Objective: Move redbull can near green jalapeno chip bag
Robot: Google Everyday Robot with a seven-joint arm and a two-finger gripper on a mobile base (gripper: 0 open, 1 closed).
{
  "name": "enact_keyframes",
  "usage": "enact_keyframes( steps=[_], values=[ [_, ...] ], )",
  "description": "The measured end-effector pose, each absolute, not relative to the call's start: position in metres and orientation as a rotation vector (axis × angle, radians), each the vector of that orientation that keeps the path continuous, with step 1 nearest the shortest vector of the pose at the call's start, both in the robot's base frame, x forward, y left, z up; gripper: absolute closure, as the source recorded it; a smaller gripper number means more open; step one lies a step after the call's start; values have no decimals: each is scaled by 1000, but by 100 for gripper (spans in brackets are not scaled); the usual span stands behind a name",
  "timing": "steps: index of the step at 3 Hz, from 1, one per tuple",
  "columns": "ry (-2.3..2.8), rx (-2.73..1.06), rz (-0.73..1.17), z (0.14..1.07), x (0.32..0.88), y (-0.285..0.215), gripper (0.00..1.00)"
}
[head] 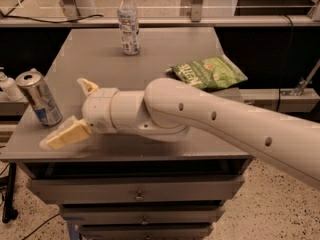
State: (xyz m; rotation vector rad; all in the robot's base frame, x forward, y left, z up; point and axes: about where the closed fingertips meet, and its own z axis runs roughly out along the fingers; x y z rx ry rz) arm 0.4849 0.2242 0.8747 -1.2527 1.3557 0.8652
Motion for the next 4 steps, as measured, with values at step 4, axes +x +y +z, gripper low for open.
enact_keyframes(
  steps=[4],
  values=[
    [1336,-1196,839,869,505,293,18]
  ],
)
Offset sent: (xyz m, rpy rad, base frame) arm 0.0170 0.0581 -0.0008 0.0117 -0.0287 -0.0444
